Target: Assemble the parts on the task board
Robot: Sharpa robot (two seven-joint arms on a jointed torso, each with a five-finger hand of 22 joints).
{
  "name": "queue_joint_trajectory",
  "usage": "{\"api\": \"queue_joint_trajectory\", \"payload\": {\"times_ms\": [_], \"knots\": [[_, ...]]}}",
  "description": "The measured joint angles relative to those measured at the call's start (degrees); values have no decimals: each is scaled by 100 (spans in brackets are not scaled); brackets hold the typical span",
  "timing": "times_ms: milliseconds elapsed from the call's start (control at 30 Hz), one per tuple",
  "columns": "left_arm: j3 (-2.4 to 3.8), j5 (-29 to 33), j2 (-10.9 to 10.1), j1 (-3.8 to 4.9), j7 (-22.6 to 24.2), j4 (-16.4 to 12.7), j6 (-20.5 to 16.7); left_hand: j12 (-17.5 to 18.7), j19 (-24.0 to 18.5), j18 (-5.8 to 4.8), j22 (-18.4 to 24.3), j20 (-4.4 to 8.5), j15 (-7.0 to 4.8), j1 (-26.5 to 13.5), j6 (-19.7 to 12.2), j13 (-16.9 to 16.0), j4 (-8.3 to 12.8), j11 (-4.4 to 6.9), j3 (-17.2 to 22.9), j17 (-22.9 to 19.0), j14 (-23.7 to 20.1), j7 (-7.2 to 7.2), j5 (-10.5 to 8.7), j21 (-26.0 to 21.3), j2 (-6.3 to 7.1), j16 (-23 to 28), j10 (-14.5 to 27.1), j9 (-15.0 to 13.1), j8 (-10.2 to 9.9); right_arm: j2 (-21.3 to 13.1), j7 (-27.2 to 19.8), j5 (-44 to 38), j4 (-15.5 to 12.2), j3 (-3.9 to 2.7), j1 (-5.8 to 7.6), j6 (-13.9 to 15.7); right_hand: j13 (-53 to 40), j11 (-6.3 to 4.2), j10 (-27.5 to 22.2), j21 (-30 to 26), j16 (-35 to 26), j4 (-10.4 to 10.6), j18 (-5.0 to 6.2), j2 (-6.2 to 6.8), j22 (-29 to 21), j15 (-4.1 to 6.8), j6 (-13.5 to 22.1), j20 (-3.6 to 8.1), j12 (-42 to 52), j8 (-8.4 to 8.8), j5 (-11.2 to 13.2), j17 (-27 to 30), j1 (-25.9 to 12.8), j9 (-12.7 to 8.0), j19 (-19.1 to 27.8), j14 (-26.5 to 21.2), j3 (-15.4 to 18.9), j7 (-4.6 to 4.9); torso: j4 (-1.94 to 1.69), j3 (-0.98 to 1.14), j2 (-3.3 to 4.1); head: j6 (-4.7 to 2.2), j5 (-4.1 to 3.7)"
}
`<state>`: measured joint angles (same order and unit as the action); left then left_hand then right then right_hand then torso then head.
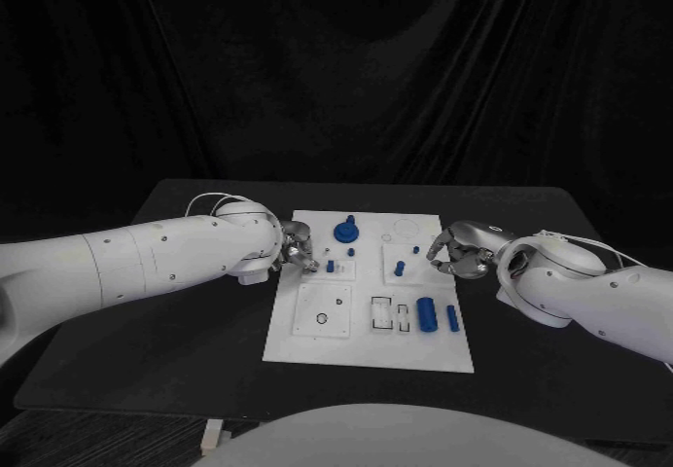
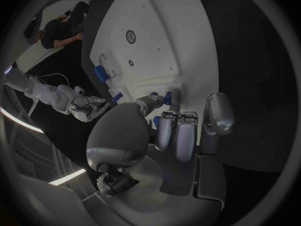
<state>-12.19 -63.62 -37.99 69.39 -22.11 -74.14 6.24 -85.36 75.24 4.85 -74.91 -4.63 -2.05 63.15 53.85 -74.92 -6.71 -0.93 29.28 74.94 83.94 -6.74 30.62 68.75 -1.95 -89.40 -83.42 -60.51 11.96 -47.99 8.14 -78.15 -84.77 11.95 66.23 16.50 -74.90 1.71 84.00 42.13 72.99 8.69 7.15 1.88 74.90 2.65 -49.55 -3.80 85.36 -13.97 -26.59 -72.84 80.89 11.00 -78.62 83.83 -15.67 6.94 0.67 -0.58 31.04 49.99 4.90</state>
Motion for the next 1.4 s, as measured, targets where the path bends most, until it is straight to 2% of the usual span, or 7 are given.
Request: {"api": "queue_joint_trajectory", "payload": {"times_ms": [433,567,633,800,967,1133,1400], "knots": [[-5,237,-279,34,51,-301,-340,23,22,0,0,22,0,10,36,0,98,30,31,-1,0,-30,86,25,36,0,8,81,-22,-1,7,0,0,0,-4,-5,0,0,0,0,0,-9,0,0,4,0,0,0,0,0,0,4,0,3,0,0,-9,0,1,-1,4,0,-8],[-4,421,-375,175,71,-343,-422,64,22,-1,0,21,0,-2,43,0,98,50,32,-1,0,-24,88,25,48,7,28,92,-24,-1,11,0,0,0,-4,-8,0,0,0,0,0,-16,0,-1,4,0,0,0,0,0,0,7,-1,5,0,0,-16,0,-1,-2,7,0,-21],[2,567,-421,261,90,-360,-431,114,-32,-1,0,36,0,-56,54,0,397,27,331,-1,0,-35,87,-35,101,34,83,134,-44,-1,14,0,-2,0,-4,-11,0,0,0,0,0,-16,0,-10,4,0,0,0,0,0,0,7,-10,5,0,0,-16,0,-1,-2,8,0,-30],[1,940,-466,466,165,-356,-346,133,-107,0,1,20,0,-58,55,0,397,9,331,-1,0,-36,28,-119,103,66,122,151,-44,-3,20,0,-4,0,-4,-19,0,0,0,0,0,-16,0,-24,3,0,0,0,0,0,0,7,-24,4,0,0,-16,0,-2,1,11,0,-49],[5,1249,-415,631,208,-211,90,133,-174,-2,1,11,0,-41,21,0,396,-2,332,-2,0,-2,21,-157,86,66,146,94,-43,1,27,1,-4,0,-4,-28,0,0,0,0,0,-16,0,-24,3,0,0,0,0,0,0,6,-24,4,0,0,-15,0,-7,1,16,0,-53],[3,1412,-259,676,163,45,739,133,-194,-1,1,-9,43,5,-35,0,339,-10,388,-2,0,52,242,-132,103,66,154,-219,266,4,31,1,-4,0,-5,-30,0,0,0,1,0,-16,-1,-24,3,0,0,0,0,0,0,6,-24,4,0,0,-15,0,1,1,17,0,-58],[0,1545,78,689,-99,551,1555,115,-194,-2,1,-9,42,19,-46,0,332,-30,396,-2,0,58,273,-41,117,64,134,-344,413,8,34,1,1,0,-5,-32,0,0,0,1,0,-16,0,-24,2,0,0,0,0,0,0,6,-24,4,0,0,-15,0,1,3,14,0,-46]]}}
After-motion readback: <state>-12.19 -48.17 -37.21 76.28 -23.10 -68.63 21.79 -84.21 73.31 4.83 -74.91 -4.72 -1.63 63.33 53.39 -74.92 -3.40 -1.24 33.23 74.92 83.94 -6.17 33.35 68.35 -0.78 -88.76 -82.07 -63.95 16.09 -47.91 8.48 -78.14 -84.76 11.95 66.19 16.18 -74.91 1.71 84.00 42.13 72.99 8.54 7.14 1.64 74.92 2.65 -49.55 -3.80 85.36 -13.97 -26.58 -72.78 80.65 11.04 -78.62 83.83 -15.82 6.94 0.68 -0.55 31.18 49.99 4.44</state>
